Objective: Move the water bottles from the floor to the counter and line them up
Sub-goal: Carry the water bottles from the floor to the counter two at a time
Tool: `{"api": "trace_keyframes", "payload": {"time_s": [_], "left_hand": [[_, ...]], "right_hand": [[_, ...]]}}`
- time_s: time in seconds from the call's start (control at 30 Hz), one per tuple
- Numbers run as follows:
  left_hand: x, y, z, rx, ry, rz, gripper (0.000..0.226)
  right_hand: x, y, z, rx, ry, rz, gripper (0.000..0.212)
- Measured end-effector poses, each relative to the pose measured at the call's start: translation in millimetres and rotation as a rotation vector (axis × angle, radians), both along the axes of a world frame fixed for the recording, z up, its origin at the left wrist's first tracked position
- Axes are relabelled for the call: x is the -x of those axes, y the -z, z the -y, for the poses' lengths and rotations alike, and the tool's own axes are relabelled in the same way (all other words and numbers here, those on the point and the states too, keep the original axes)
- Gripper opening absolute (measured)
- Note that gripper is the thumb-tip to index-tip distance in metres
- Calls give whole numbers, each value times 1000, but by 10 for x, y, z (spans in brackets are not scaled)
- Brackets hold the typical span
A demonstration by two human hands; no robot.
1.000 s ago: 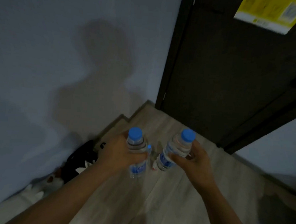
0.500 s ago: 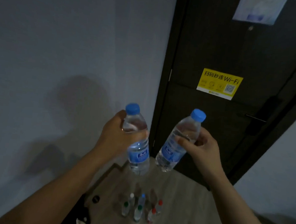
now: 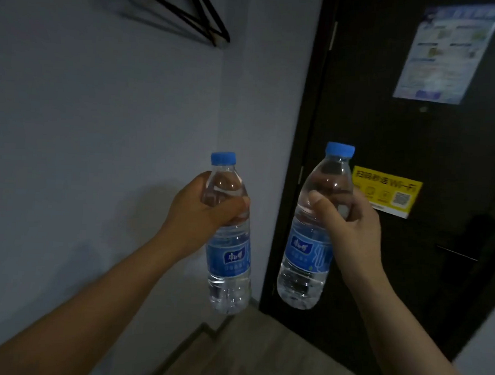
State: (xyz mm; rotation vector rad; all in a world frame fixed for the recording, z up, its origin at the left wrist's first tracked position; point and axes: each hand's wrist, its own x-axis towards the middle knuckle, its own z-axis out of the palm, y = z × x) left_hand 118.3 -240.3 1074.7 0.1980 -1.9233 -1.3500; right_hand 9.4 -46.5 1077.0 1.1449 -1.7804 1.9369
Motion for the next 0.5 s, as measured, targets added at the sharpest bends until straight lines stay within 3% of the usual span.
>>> {"api": "trace_keyframes", "payload": {"time_s": [0.27,0.5], "left_hand": [[-112,-161,-118,68,-310,-39,19],[-525,-183,-377,4,-609,-93,18]], "right_hand": [[303,-171,464,36,-314,-32,38],[265,-270,879,24,-638,-1,25]]}}
